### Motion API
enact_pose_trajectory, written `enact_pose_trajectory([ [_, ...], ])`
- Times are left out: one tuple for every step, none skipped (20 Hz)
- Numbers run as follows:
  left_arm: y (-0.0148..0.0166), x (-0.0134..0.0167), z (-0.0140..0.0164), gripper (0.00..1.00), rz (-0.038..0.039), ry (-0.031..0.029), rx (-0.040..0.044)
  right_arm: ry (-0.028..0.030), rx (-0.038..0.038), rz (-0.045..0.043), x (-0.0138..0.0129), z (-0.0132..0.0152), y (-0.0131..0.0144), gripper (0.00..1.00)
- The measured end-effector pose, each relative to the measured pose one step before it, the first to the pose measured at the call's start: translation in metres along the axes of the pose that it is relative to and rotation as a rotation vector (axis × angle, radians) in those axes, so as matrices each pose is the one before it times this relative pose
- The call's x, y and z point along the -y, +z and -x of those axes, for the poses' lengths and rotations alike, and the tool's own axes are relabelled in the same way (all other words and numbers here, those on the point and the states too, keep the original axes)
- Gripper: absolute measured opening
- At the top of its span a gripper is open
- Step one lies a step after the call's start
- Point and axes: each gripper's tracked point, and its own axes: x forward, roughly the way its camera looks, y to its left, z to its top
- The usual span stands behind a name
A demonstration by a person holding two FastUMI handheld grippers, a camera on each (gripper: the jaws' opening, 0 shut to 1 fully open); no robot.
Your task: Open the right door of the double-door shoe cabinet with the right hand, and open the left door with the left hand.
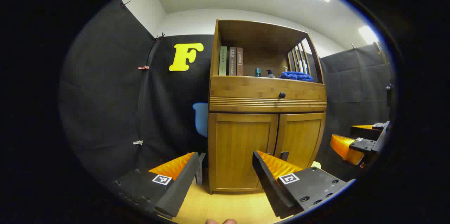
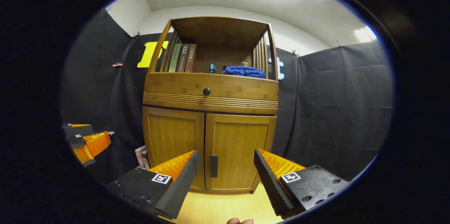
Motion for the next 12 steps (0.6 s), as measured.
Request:
enact_pose_trajectory([
  [0.00014, 0.00131, 0.00075, 0.95, -0.00559, -0.0005, 0.00025, 0.00205, -0.00248, 0.00348, -0.00118, 0.00069, -0.00067, 0.97],
  [0.00078, 0.00016, 0.00003, 0.95, -0.00406, 0.00112, 0.00045, 0.00249, -0.00145, 0.00285, -0.00128, -0.00017, -0.00107, 0.97],
  [-0.00138, 0.0002, 0.00013, 0.95, -0.00256, 0.00027, 0.00015, 0.00153, -0.00291, 0.0003, -0.00034, 0.00024, -0.00023, 0.97],
  [0.00098, 0.00071, 0.00027, 0.95, -0.00146, -0.00017, 0.00016, 0.00149, -0.00171, -0.00216, 0.00009, -0.00003, -0.00148, 0.97],
  [-0.00047, 0.00028, -0.00021, 0.95, -0.00026, -0.00126, 0.00027, 0.00172, -0.00416, -0.00236, -0.00069, 0.0002, -0.00091, 0.97],
  [0.00014, 0.00052, -0.00036, 0.95, -0.00053, -0.00098, -0.00114, 0.00087, -0.00283, -0.00146, -0.0012, -0.0007, -0.00091, 0.97],
  [-0.00036, 0.00019, 0.00048, 0.95, -0.00098, 0.00066, -0.00279, 0.00041, -0.00341, 0.00034, -0.00046, 0.00011, -0.00112, 0.97],
  [-0.00181, 0.00022, 0.00004, 0.95, -0.00133, -0.00131, -0.00227, -0.00085, -0.00202, 0.00015, -0.00038, -0.00053, -0.00104, 0.97],
  [-0.00127, -0.00104, -0.00112, 0.95, -0.0019, -0.00019, -0.00309, -0.00004, -0.00152, -0.00076, -0.00064, -0.00077, -0.00007, 0.97],
  [0.00009, 0.00021, -0.0001, 0.95, -0.00168, -0.00074, -0.00159, 0.00129, -0.00273, -0.00171, 0.00006, 0.00044, -0.00159, 0.97],
  [-0.00129, 0.00042, 0.00011, 0.95, -0.0009, -0.00063, -0.00203, 0.00042, -0.00213, -0.00067, -0.0009, 0.00039, -0.00077, 0.97],
  [-0.00001, 0.00047, -0.00062, 0.95, -0.00056, -0.00138, -0.00093, 0.00059, -0.0018, -0.00012, -0.0009, -0.00098, -0.00078, 0.97],
])
